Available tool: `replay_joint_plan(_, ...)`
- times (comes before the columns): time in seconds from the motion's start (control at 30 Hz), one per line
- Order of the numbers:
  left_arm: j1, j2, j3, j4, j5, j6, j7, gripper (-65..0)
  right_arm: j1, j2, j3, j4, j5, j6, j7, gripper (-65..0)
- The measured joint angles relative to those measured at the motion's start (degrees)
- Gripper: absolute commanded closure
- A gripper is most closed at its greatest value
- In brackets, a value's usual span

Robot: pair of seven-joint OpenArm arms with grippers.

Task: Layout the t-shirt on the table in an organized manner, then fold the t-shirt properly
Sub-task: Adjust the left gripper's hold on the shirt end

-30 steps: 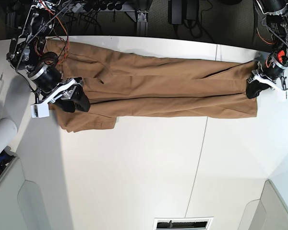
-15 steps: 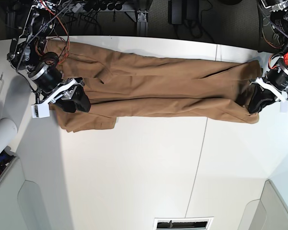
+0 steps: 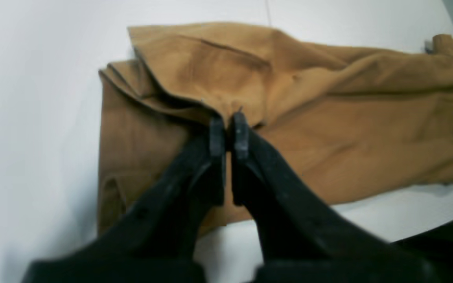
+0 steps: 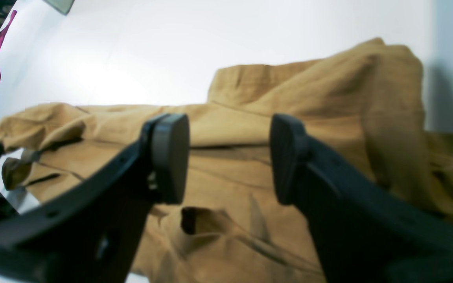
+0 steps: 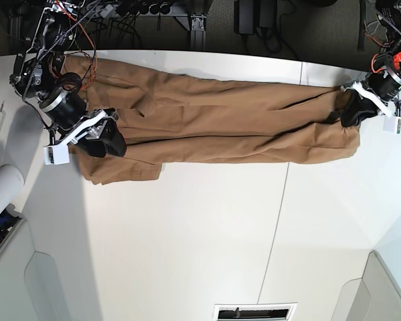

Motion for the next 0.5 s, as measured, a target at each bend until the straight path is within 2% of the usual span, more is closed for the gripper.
replay_joint_plan(0.23,2.97,0.7,-4.74,0.0,-1.64,0.02,-0.22,0.0,0.0,0.0,0.0,0.0,-0.13,0.0,-0.02,-32.5)
replay_joint_plan(0.4,4.09,0.94,-4.76,0.0,-1.53,0.02,0.2,-27.7,0.0,0.02,0.0,0.0,-0.13,0.0,0.22,-32.5)
replay_joint_plan(0.43,4.11,0.96,-4.76,0.0,-1.57,0.02,0.2,-30.6,0.0,0.02,0.0,0.0,-0.13,0.0,0.22,-32.5)
replay_joint_plan(0.5,4.09,0.94,-4.79,0.0,-1.55,0.02,0.2,-31.8,0.0,0.02,0.0,0.0,-0.13,0.0,0.22,-32.5)
